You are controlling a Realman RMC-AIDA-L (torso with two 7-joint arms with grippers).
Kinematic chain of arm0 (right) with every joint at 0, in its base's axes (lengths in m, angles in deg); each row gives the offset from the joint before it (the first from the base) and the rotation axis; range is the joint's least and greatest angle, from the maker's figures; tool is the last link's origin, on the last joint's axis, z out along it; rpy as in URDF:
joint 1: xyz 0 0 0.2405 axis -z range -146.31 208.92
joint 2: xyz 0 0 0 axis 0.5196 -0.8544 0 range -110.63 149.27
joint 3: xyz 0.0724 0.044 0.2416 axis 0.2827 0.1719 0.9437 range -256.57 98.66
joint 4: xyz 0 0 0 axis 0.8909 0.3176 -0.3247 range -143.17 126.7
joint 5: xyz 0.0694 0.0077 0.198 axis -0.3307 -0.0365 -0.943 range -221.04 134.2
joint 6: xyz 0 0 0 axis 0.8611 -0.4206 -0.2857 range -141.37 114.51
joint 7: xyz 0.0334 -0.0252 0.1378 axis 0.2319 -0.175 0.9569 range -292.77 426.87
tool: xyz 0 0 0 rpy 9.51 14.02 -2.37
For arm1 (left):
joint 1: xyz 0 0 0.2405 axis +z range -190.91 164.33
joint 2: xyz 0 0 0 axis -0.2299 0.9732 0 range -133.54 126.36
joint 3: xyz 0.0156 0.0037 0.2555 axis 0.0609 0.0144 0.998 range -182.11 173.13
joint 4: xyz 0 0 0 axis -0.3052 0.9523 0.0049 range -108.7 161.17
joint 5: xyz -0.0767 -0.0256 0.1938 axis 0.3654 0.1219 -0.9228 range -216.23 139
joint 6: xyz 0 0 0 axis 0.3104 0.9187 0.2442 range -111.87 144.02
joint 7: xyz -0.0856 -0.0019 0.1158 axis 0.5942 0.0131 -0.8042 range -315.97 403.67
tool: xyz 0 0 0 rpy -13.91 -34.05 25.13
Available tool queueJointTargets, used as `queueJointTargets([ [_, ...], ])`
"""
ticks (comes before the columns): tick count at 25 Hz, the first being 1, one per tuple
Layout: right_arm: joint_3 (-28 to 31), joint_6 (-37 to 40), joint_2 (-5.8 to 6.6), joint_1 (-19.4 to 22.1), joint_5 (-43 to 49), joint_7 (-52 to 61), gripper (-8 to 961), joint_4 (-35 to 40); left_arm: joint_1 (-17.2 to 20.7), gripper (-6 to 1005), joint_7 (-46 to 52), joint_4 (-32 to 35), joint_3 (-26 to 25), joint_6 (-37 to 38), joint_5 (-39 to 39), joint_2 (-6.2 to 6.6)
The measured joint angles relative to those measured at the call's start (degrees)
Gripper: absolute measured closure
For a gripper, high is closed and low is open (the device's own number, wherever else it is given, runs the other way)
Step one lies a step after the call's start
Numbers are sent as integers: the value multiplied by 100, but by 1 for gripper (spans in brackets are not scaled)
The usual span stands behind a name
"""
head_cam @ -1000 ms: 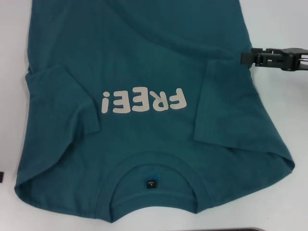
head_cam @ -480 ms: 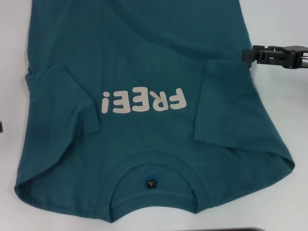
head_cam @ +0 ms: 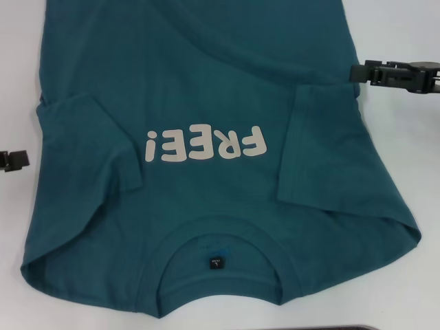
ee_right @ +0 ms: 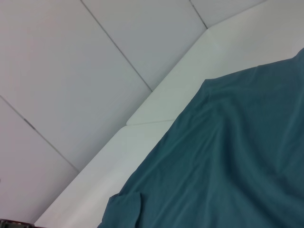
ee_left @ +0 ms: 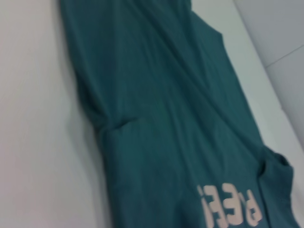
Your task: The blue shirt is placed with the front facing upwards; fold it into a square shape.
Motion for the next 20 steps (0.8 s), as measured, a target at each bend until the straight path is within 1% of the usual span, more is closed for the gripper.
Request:
queueJointTargets([
  [6,16,23,-3,-23,0,3,121,18,-48,631,-22,4,26,-30,228,-79],
  [11,16,54,-9,-27,0,5,121,21,-68,433,0,33,29,0,438,-77],
  [20,12,103,-9,-26,0,5,122,30,-77,264,108,46,99,170,512,-67],
])
